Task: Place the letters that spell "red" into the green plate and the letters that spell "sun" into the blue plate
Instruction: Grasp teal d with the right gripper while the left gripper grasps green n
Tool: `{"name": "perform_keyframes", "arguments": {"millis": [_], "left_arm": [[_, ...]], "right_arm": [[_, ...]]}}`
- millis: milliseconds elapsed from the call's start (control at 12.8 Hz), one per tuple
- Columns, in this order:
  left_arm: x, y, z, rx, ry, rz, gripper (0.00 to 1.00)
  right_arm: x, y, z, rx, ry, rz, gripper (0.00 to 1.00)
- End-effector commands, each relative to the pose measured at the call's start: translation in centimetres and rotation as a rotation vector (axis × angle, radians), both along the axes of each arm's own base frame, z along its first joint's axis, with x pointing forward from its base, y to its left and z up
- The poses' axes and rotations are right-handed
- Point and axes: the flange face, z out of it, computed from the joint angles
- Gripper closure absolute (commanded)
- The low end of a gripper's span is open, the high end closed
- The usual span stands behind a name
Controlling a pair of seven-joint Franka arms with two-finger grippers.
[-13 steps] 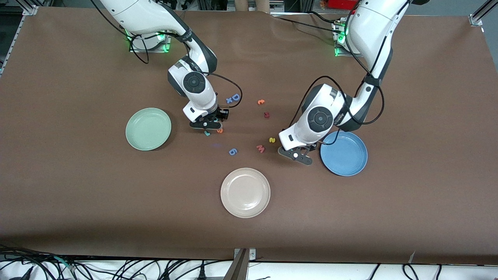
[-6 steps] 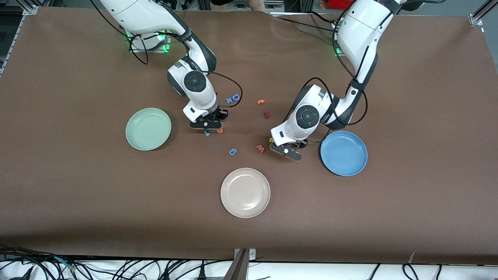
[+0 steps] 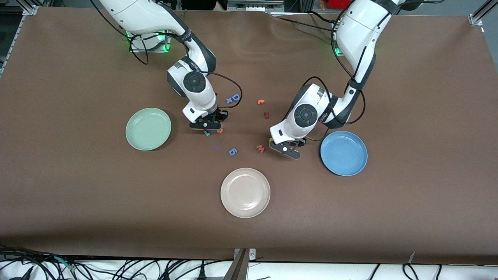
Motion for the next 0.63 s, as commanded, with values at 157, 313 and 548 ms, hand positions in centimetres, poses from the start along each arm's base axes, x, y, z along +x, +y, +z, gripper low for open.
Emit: {"name": "perform_keyframes", "arguments": {"millis": [157,313,548], "left_arm": [[-0.3,-0.1,-0.4,-0.012,-0.013,-0.012,0.56],[-0.4,-0.1,-0.5,-0.011,-0.011,-0.014,0.59],[-0.4,-0.1,-0.4,-0.008,-0.007,0.006,0.91]], "right_arm": [[2.4,-3.6,5.7,-0.075,-0.003,-0.018,0.95],[3.3,-5.8,7.9,-0.106,0.009,0.008,0.95],[5.0,-10.8,10.0,-0.162,0.036,0.042,0.95]]}}
